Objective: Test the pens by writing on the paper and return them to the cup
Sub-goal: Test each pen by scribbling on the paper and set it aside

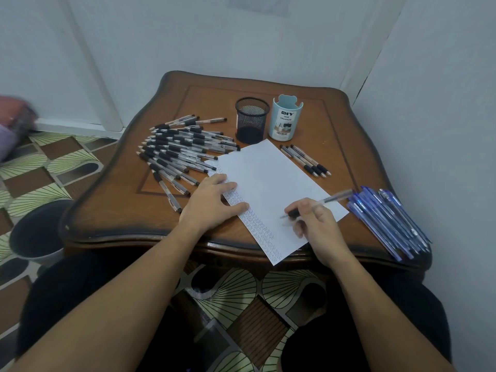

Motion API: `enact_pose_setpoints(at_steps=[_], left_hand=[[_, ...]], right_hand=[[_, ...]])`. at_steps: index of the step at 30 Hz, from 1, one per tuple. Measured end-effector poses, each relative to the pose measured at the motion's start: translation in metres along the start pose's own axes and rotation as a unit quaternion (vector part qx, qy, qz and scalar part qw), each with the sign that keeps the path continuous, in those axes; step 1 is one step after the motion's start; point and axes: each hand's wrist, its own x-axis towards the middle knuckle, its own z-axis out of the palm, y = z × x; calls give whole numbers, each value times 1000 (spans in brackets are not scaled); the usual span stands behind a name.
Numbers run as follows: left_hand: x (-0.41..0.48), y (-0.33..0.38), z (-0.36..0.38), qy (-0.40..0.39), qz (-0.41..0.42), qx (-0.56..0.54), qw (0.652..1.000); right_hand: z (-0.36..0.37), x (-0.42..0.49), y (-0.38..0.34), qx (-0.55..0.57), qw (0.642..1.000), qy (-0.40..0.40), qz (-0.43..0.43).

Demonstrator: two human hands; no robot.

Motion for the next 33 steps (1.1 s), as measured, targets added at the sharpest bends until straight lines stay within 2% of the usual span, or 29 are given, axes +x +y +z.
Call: enact_pose_setpoints(at_steps=[7, 14, 18, 20, 21, 23, 25, 27, 30, 33], left_hand=[[1, -1, 1, 0, 4, -2, 1000], [2, -3, 2, 0, 5, -4, 1000], [4, -4, 2, -7, 1, -2, 1000], [4, -4, 2, -9, 4, -1, 1000], [4, -5, 2, -10, 6, -1, 1000], [4, -6, 2, -9, 8, -4, 1000], [4, -6, 3, -8, 10, -8, 1000], [4, -7, 2, -8, 10, -14, 1000], [4, -8, 2, -10, 8, -19, 1000], [4, -9, 3, -9, 11, -20, 1000]], right_hand=[[-3, 7, 1, 88, 995, -48, 22], [-4, 10, -9, 69, 993, -87, 34], [-7, 19, -15, 114, 986, -78, 95], [-14, 29, -23, 100, 988, -56, 106], [-18, 36, -28, 50, 994, -39, 88], [-28, 58, -35, -137, 990, 23, 25], [-38, 84, -41, -297, 951, 88, -11], [-44, 109, -46, -383, 916, 120, -14], [-46, 137, -52, -482, 869, 114, -3], [-42, 153, -48, -557, 827, 76, 27]])
